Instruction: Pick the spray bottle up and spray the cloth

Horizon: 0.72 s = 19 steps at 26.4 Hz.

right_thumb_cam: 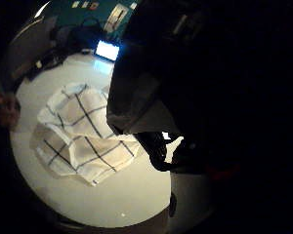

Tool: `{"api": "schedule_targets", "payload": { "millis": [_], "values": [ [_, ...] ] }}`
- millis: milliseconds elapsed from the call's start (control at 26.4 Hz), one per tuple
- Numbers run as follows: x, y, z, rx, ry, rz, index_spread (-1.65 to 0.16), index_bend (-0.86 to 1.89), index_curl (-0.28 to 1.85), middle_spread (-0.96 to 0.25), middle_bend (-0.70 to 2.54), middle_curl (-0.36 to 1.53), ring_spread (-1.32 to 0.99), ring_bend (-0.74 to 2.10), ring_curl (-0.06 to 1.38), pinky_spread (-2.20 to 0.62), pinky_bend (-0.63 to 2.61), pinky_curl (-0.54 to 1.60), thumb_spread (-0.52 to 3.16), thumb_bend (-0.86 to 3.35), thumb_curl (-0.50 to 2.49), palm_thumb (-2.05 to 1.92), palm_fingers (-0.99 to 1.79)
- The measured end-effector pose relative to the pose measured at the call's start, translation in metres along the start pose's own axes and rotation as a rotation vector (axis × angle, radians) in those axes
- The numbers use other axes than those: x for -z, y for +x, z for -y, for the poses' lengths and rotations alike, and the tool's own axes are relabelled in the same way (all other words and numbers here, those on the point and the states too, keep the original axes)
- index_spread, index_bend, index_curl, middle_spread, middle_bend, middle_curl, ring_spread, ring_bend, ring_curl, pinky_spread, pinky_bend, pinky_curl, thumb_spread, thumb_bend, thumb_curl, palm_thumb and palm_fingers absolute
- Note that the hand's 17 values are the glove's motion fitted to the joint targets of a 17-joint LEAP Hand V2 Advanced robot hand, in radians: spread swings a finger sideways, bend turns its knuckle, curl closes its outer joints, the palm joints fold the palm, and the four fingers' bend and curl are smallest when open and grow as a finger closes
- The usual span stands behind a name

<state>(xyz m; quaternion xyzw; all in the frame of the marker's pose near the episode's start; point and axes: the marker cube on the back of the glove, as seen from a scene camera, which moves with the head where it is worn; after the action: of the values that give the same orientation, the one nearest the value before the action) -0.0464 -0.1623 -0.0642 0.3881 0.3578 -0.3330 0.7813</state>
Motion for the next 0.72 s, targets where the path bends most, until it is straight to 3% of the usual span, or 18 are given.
{"api": "schedule_targets", "payload": {
  "millis": [265,719],
  "values": [
    [0.001,-0.024,-0.013,0.112,-0.057,-0.072,-0.27,0.22,0.54,-0.19,0.59,0.55,-0.19,0.82,0.48,-0.31,0.60,0.45,0.84,-0.02,0.62,0.81,1.39],
    [0.004,0.005,0.004,-0.040,-0.012,-0.034,-0.27,0.21,0.56,-0.19,0.59,0.55,-0.19,0.82,0.48,-0.31,0.60,0.44,0.84,-0.02,0.64,0.81,1.39]
  ]
}}
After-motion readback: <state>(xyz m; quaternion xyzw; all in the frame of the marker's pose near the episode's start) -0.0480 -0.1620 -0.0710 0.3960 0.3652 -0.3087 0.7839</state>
